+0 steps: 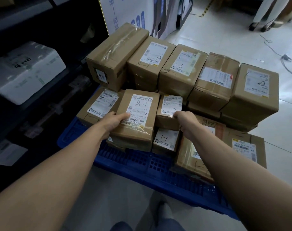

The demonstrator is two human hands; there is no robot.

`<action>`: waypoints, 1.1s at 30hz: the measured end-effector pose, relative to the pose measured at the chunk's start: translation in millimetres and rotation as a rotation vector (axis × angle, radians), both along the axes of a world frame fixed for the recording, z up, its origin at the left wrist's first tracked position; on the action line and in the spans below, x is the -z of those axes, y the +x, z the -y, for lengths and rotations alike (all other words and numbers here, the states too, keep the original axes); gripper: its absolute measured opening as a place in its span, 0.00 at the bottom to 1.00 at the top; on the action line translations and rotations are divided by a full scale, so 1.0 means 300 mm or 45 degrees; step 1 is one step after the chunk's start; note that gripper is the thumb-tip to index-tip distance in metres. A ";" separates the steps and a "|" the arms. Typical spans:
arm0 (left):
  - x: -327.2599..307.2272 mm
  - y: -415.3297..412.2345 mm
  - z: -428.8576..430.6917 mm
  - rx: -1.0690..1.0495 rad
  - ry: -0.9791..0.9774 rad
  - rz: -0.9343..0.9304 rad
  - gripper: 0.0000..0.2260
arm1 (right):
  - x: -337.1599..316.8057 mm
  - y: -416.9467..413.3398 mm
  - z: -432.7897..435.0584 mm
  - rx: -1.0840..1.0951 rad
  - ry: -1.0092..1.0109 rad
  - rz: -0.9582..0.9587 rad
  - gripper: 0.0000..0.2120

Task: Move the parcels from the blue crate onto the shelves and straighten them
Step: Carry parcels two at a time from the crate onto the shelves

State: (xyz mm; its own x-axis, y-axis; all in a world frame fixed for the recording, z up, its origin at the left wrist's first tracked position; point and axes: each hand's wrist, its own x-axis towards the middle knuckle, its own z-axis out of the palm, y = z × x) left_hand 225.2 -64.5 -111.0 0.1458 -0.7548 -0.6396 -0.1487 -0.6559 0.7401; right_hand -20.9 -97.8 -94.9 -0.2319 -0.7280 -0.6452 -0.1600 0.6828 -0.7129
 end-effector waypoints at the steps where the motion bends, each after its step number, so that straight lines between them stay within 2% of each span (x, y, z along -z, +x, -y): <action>1: 0.000 0.004 -0.003 -0.003 0.011 -0.033 0.24 | 0.002 0.004 0.001 0.007 -0.007 0.030 0.14; 6: 0.020 0.016 -0.040 -0.057 0.066 -0.219 0.29 | 0.004 0.007 -0.014 0.096 0.006 0.210 0.17; 9: 0.020 0.015 -0.076 -0.128 0.036 -0.323 0.25 | -0.011 0.005 -0.031 0.130 0.021 0.280 0.19; 12: -0.009 0.026 -0.106 -0.183 0.000 -0.416 0.22 | -0.058 0.006 -0.046 0.149 0.007 0.290 0.16; 16: -0.120 0.034 -0.154 -0.194 -0.041 -0.461 0.26 | -0.184 0.013 -0.065 0.131 -0.030 0.257 0.15; 22: -0.392 0.046 -0.210 -0.288 -0.191 -0.569 0.35 | -0.459 0.041 -0.104 0.095 -0.086 0.309 0.18; 25: -0.544 0.079 -0.251 -0.380 -0.270 -0.571 0.29 | -0.611 0.087 -0.127 0.070 -0.136 0.365 0.20; 27: -0.647 0.119 -0.285 -0.372 -0.303 -0.596 0.28 | -0.703 0.128 -0.146 0.017 -0.163 0.397 0.20; 30: -0.799 0.206 -0.365 -0.312 -0.337 -0.612 0.14 | -0.833 0.213 -0.176 -0.128 -0.183 0.473 0.19; 33: -0.920 0.311 -0.462 -0.438 -0.408 -0.595 0.10 | -0.945 0.325 -0.196 -0.301 -0.210 0.559 0.19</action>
State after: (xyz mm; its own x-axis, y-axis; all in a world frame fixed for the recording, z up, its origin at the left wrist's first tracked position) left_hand 318.6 74.2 165.0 0.1743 -0.8779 -0.4460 0.4142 -0.3455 0.8421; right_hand 76.7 -39.1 188.8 0.2178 -0.8279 -0.5168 0.0418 0.5369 -0.8426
